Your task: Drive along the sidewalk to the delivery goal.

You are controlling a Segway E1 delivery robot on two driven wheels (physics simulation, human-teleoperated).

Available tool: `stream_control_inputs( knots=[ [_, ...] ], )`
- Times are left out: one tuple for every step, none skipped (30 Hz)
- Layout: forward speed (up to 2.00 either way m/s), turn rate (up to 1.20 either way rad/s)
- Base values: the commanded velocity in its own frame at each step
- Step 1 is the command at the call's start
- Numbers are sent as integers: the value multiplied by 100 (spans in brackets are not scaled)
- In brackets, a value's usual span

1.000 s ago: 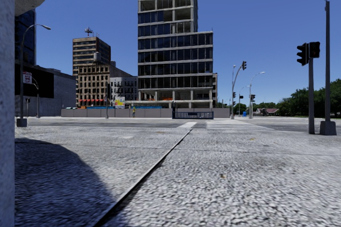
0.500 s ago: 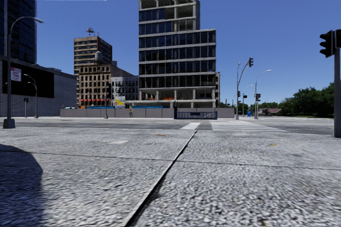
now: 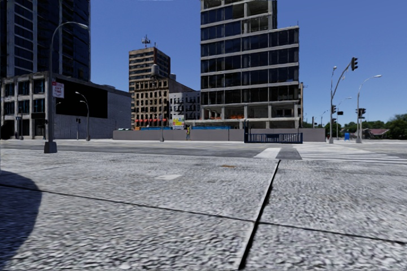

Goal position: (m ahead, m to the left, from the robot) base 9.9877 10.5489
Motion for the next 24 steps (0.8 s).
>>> stream_control_inputs(
  knots=[
    [200, 48],
    [200, 48],
    [200, 48],
    [200, 48],
    [200, 48],
    [200, 48],
    [200, 48],
    [200, 48],
    [200, 48],
    [200, 48],
    [200, 48],
    [200, 48],
    [200, 48],
    [200, 48],
    [200, 48],
    [200, 48],
    [200, 48],
    [200, 48],
    [200, 48],
    [200, 48],
    [200, 48],
    [200, 48],
    [200, 48],
    [200, 48]
  ],
)
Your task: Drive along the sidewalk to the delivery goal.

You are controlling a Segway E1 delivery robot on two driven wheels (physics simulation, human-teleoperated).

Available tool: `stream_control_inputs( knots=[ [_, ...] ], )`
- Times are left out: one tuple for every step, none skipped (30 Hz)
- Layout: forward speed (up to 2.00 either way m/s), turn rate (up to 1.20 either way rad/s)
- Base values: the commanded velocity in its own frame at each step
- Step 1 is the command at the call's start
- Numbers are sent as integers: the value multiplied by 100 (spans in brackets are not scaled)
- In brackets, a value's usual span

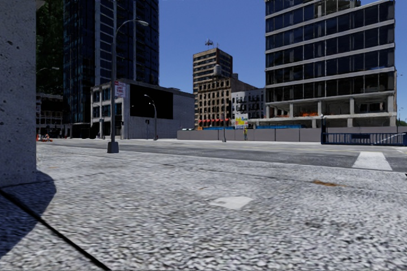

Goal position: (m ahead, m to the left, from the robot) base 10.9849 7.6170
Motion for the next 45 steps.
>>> stream_control_inputs(
  knots=[
    [200, 48],
    [200, 48],
    [200, 48],
    [200, 48],
    [200, 48],
    [200, 48],
    [200, 48],
    [200, 48],
    [200, 48],
    [200, 48],
    [200, 48],
    [200, 48],
    [200, 48],
    [200, 48],
    [200, 48],
    [200, 48],
    [200, 48],
    [200, 48],
    [200, 48],
    [200, 48],
    [200, 48],
    [200, 48],
    [200, 48],
    [200, 48],
    [200, 48],
    [200, 48],
    [200, 48],
    [200, 48],
    [200, 47],
    [200, 46],
    [200, 45],
    [200, 45],
    [200, 45],
    [200, 45],
    [200, 45],
    [200, 45],
    [200, 45],
    [200, 45],
    [200, 45],
    [200, 45],
    [200, 45],
    [200, 44],
    [200, 0],
    [200, 0],
    [200, 0]
  ],
)
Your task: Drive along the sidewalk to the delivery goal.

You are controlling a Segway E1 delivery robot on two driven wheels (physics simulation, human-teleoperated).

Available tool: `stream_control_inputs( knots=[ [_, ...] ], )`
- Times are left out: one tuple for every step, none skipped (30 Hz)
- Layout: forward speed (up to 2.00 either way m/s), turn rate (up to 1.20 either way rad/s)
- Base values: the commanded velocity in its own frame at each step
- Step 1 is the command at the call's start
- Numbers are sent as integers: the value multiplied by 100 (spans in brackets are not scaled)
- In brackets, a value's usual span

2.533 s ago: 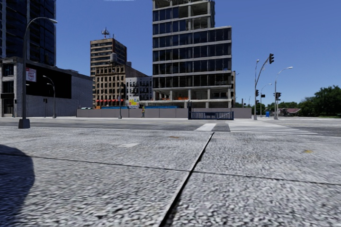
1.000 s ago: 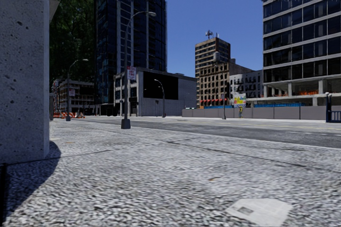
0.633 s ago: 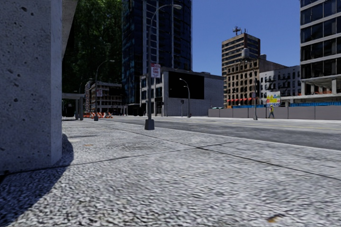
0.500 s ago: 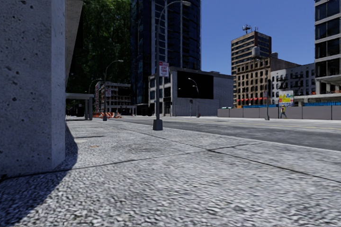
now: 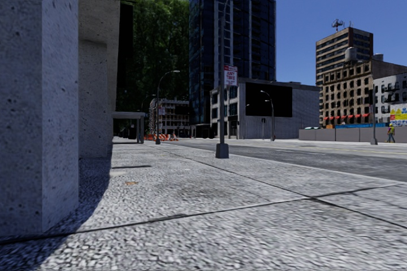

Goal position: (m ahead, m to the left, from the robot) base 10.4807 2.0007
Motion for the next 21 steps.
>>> stream_control_inputs(
  knots=[
    [200, 0],
    [200, 0],
    [200, 0],
    [200, 0],
    [200, 0],
    [200, 0],
    [200, 0],
    [200, 0],
    [200, 0],
    [200, 0],
    [200, 0],
    [200, 0],
    [200, 0],
    [200, 0],
    [200, 0],
    [200, 9],
    [200, 25],
    [200, 25],
    [200, 31],
    [200, 32],
    [200, 33]
  ],
)
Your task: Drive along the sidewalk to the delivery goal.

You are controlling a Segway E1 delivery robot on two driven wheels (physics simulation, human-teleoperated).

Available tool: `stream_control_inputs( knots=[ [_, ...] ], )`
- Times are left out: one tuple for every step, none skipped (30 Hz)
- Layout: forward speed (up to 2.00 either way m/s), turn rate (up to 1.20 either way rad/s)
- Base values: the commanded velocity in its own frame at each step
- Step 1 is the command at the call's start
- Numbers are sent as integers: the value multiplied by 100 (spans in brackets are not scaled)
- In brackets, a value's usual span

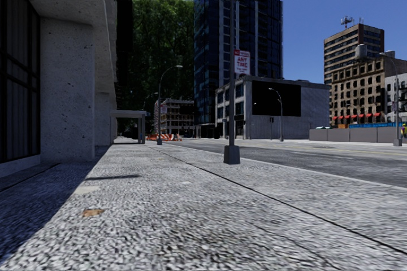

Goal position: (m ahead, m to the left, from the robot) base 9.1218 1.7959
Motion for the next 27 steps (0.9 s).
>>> stream_control_inputs(
  knots=[
    [200, 33],
    [200, 33],
    [200, 33],
    [200, 33],
    [200, 33],
    [200, 33],
    [200, 33],
    [200, 33],
    [200, 33],
    [200, 33],
    [200, 33],
    [200, 29],
    [200, 29],
    [200, 23],
    [200, 15],
    [200, 0],
    [200, 0],
    [200, 0],
    [200, 0],
    [200, 0],
    [200, 0],
    [200, 0],
    [200, 0],
    [200, 0],
    [200, 0],
    [200, 0],
    [200, 0]
  ],
)
